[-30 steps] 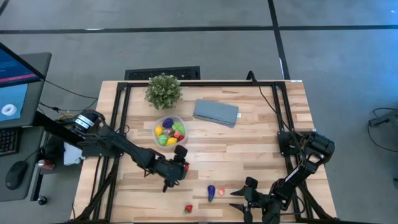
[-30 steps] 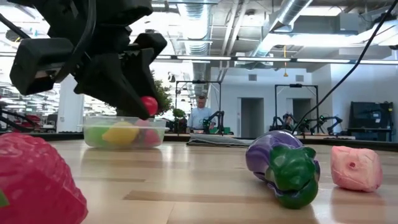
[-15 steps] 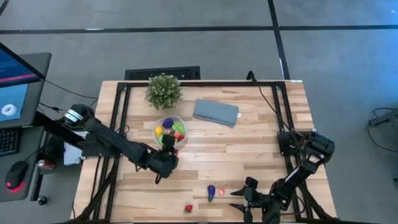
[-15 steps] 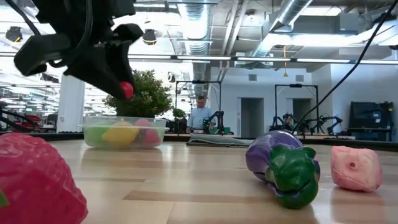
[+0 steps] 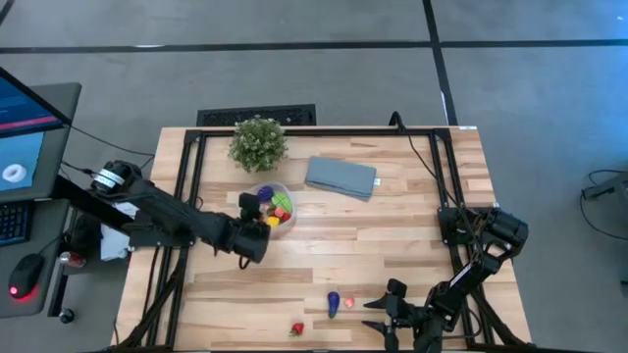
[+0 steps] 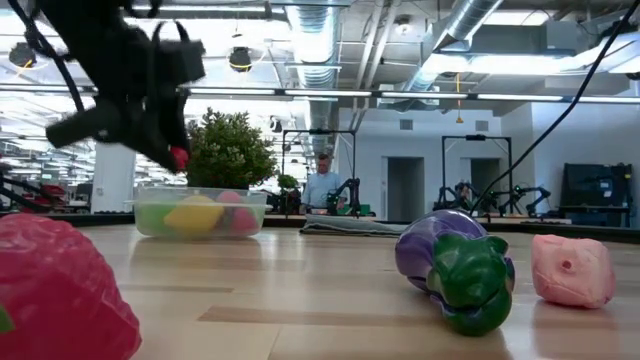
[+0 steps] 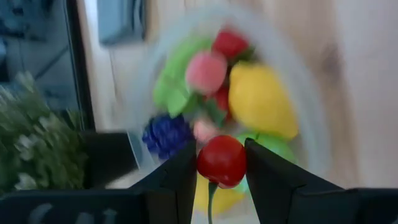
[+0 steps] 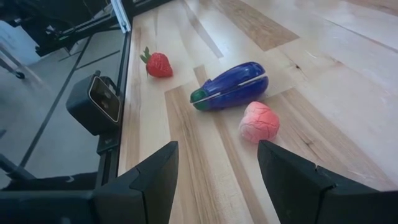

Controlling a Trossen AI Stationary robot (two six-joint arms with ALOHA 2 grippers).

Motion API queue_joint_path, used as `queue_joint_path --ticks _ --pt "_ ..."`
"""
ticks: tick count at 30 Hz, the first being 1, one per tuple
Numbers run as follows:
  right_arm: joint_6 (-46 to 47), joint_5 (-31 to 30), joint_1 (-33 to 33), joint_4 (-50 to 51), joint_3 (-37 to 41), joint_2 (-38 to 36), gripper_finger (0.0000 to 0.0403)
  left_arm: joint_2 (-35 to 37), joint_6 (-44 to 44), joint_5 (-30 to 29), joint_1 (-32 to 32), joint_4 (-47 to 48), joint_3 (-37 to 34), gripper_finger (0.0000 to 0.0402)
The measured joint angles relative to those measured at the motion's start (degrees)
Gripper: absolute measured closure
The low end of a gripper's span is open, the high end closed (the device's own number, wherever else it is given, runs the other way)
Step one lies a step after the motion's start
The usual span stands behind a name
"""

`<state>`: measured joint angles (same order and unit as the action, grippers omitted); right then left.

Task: Pick and placing Produce into tupperware
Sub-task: Put the red cherry into the transparent bin, then put the strawberry into the transparent bin

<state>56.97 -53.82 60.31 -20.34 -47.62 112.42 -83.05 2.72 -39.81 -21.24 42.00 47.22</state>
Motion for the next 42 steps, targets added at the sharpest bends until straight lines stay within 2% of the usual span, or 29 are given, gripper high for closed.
queue_joint_path --ticks 9,20,35,42 --pt "0.0 0.0 0.1 -0.1 0.0 0.0 0.0159 1.3 -1.5 1.0 4.7 -6.1 -5.8 0.0288" --pt "0.0 0.0 0.0 0.2 0.0 0.0 0.0159 8.2 -4.5 1.8 7.7 -11.5 -9.0 0.0286" --pt "0.0 0.0 0.0 0.2 0.0 0.0 0.0159 8.6 -4.8 1.5 10.0 -12.0 -9.1 0.0204" --pt "0.0 0.0 0.0 0.2 0.0 0.0 0.0159 11.4 -5.2 4.1 5.8 -15.6 -9.1 0.0189"
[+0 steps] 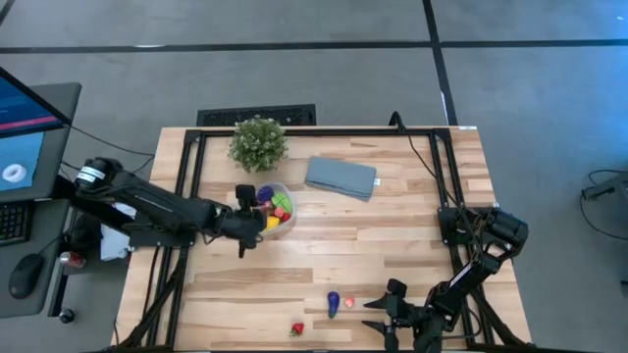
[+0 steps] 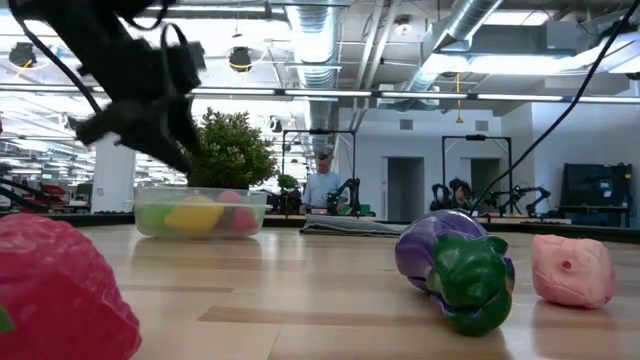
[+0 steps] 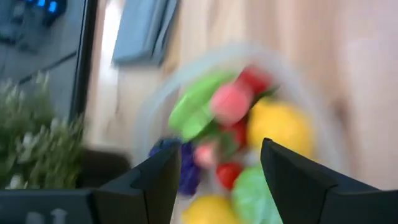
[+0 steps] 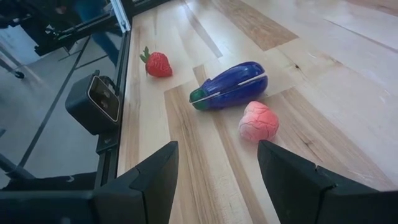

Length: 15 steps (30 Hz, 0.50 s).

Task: Pick and placing Produce into tupperware
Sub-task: Put the strawberry into the transparent bin

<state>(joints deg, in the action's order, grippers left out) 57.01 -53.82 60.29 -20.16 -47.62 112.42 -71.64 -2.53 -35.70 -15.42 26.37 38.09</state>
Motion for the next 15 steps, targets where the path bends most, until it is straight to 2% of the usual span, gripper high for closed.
queue_joint_path --ticks 3,9,15 --pt "0.0 0.0 0.0 0.0 0.0 0.0 0.0159 2.3 -0.1 2.9 -3.6 -3.7 0.0 0.0189" --pt "0.0 0.0 -0.1 0.4 0.0 0.0 0.0159 3.1 -1.4 15.8 -11.0 -16.4 0.0 0.0189" --pt "0.0 0.0 0.0 0.4 0.0 0.0 0.0159 -0.9 -1.8 17.5 -16.0 -24.4 0.0 0.019"
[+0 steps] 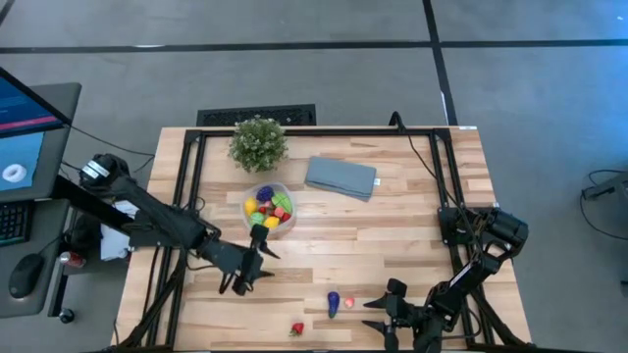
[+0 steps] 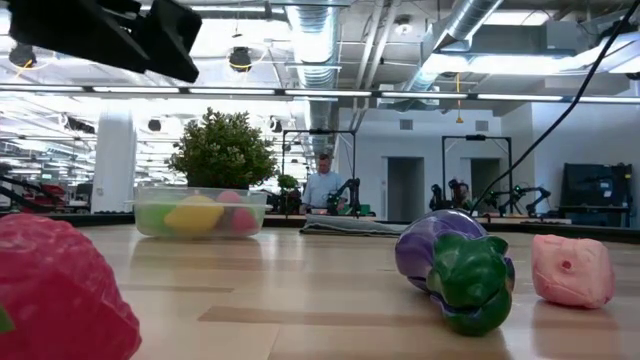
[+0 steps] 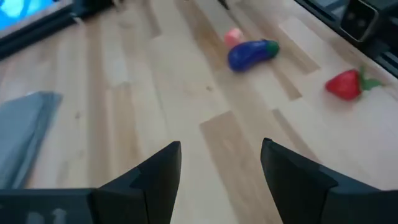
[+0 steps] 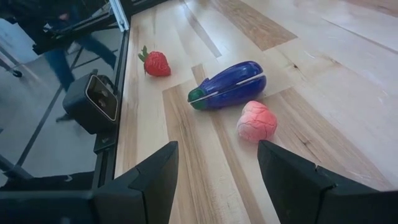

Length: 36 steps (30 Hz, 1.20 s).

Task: Pick and placing Produce into tupperware
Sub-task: Put the strawberry into the transparent bin

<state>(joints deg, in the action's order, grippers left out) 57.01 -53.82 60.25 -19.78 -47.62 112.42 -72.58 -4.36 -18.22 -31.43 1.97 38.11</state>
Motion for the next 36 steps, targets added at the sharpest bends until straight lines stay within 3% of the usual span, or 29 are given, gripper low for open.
queue_joint_path --ticks 17,24,36 --pt "0.0 0.0 -0.1 0.0 0.0 0.0 0.0159 -22.5 5.1 8.8 -5.8 -25.1 0.0 0.019" --pt "0.0 0.0 -0.4 0.0 0.0 0.0 0.0159 -26.1 5.3 13.8 -6.1 -33.6 0.0 0.019" --pt "0.0 0.0 -0.4 -0.7 0.0 0.0 0.0159 -32.9 4.8 14.4 -7.4 -37.6 3.2 0.019"
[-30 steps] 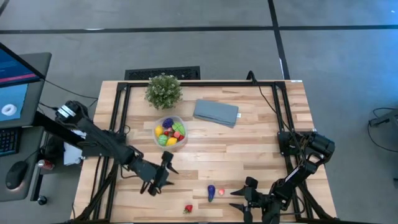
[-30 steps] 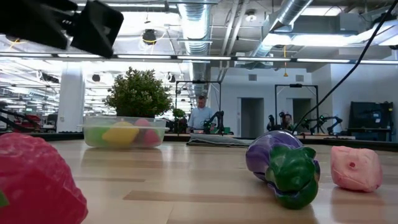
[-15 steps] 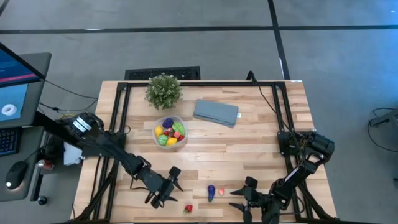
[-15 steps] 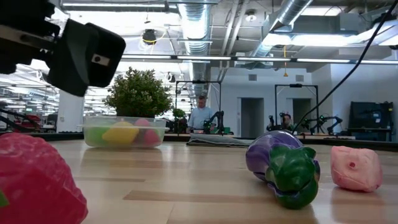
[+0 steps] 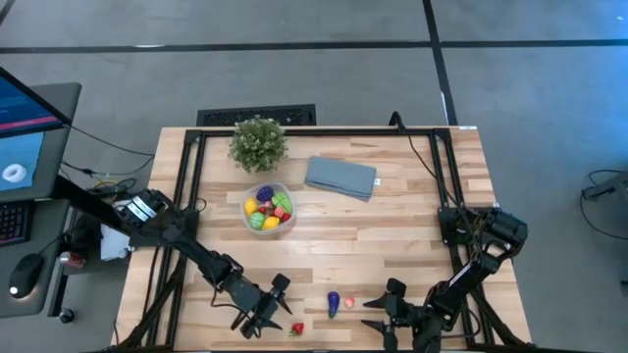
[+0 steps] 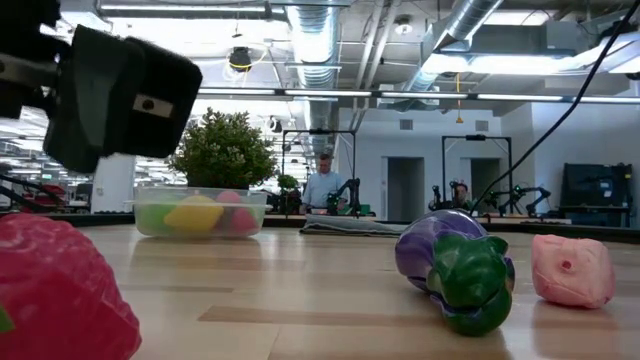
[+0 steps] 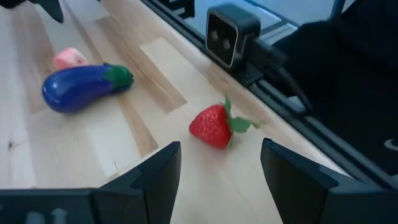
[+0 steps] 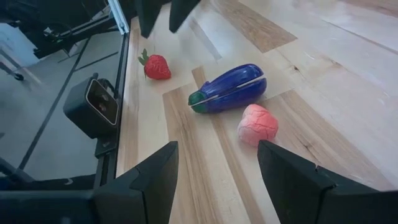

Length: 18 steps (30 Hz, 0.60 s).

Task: Pick and placing Produce into tupperware
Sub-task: Put the strawberry into the transparent bin

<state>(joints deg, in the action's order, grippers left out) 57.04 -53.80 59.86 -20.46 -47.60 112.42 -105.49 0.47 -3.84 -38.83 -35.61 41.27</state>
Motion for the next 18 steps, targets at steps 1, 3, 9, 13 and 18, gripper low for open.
queue_joint_path --ticks 1,3,9,13,18 --pt "0.0 0.0 0.0 0.0 0.0 0.0 0.0159 -0.7 -0.3 0.1 0.0 0.1 0.4 0.019" --pt "0.0 0.0 0.0 -0.2 0.0 0.0 0.0159 -2.2 -0.3 0.1 0.1 0.1 1.2 0.019" --pt "0.0 0.0 0.0 -0.3 0.0 0.0 0.0159 -4.4 -0.3 0.5 0.4 0.7 2.8 0.019" --pt "0.0 0.1 0.0 -0.3 0.0 0.0 0.0159 -4.4 -0.3 1.3 0.5 -0.1 3.0 0.019" --pt "0.0 0.2 0.0 -0.3 0.0 0.0 0.0159 -4.4 2.0 3.6 1.0 0.2 3.0 0.019"
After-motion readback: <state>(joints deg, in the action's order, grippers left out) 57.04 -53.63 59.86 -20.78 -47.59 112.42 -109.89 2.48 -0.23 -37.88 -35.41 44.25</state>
